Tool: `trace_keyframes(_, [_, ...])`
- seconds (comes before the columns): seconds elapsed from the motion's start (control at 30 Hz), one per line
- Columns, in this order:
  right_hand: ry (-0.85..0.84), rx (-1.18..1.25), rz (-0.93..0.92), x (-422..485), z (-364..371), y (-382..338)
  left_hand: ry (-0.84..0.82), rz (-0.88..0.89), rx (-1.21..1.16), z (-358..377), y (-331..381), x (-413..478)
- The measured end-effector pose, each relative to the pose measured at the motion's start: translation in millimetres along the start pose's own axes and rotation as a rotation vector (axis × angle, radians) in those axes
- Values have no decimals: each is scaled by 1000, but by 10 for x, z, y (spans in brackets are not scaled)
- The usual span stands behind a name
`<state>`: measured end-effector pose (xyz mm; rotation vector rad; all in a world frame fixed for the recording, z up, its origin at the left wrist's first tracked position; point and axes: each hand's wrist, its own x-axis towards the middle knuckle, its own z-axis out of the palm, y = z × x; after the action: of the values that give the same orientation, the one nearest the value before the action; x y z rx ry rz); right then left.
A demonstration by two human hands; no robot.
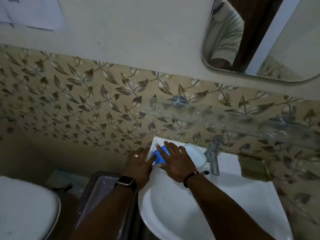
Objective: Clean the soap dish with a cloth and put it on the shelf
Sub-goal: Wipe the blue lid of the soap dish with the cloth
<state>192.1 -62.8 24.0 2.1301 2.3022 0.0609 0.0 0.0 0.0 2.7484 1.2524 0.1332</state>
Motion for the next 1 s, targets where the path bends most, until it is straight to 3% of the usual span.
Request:
trace_keyframes(0.2, [-65,-63,-51,81,397,212,-97,24,64,326,129,281])
trace_keyframes(0.33, [63,-229,-90,78,506,188,-31,1,56,331,179,330])
trace_keyframes(0.6, [341,-247,-161,12,412,122,165,15,-57,218,124,238])
trace_keyframes(0.83, [505,-276,-139,-358,116,-26,285,5,-584,122,197,-16])
trace_keyframes(0.93, [542,-292,-56,-649,-25,-105,341,-184,-934,119,418,-98])
trace_keyframes(1.0, [564,-300,4,-862,-82,-144,266,-294,-1168,102,600,-162])
